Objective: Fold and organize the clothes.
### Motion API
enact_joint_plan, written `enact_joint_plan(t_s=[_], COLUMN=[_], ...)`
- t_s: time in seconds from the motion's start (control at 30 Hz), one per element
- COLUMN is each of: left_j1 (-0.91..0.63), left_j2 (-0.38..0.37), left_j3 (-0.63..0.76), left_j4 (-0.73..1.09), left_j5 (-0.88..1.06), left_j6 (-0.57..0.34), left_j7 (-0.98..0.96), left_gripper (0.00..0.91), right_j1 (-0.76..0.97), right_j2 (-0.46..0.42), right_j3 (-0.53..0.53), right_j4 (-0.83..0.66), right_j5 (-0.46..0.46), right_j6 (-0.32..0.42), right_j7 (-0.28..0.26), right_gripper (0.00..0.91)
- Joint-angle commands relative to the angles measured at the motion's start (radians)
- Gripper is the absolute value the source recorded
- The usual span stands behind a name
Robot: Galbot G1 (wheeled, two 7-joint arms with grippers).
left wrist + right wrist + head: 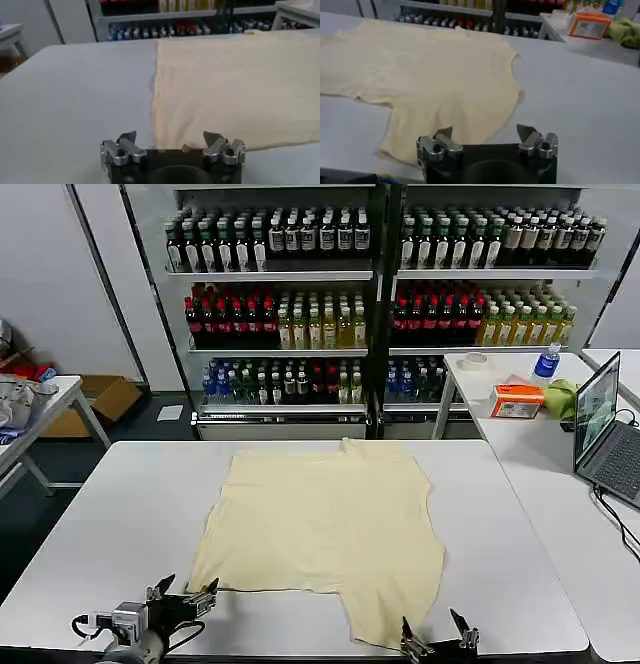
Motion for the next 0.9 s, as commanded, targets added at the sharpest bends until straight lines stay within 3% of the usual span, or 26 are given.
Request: enact_joint_plan(t_s=[0.03,0.07,0.1,0.13,0.2,0.23,0.3,0.33,0.67,0.9], left_j1=[-0.019,-0.021,-0.022,-0.024,-0.026,-0.026,-0.028,-0.028,-0.019,0.0], left_j2=[0.003,0.002,0.002,0.001,0.001,0.001,0.0,0.0,-0.009,-0.026], left_j3=[0.011,0.013,0.014,0.015,0.018,0.019,0.02,0.02,0.018,-0.006], left_j4=[0.044,0.047,0.048,0.049,0.052,0.053,0.058,0.059,0.037,-0.022], left_j5=[-0.006,-0.006,-0.006,-0.006,-0.006,-0.006,-0.006,-0.006,-0.024,-0.057], left_j6=[0.006,0.006,0.006,0.006,0.006,0.006,0.006,0.005,0.005,-0.003], left_j7=[0.002,0.003,0.003,0.003,0.003,0.004,0.003,0.003,0.015,0.02], left_gripper=[0.836,0.836,0.776,0.605,0.383,0.141,0.04,0.03,0.02,0.02], right_j1=[0.003,0.005,0.007,0.01,0.015,0.018,0.02,0.02,0.017,0.007], right_j2=[0.003,0.003,0.004,0.005,0.006,0.007,0.007,0.008,0.011,0.006], right_j3=[-0.027,-0.028,-0.029,-0.029,-0.027,-0.027,-0.027,-0.028,-0.024,-0.002], right_j4=[-0.027,-0.032,-0.034,-0.042,-0.05,-0.055,-0.061,-0.062,-0.046,0.001], right_j5=[0.014,0.021,0.024,0.031,0.049,0.056,0.063,0.069,0.083,0.08], right_j6=[-0.01,-0.01,-0.01,-0.01,-0.011,-0.011,-0.011,-0.011,-0.009,0.009], right_j7=[-0.004,-0.003,-0.002,0.0,0.006,0.006,0.007,0.007,0.012,0.001], right_gripper=[0.907,0.907,0.907,0.846,0.776,0.685,0.443,0.353,0.071,0.0])
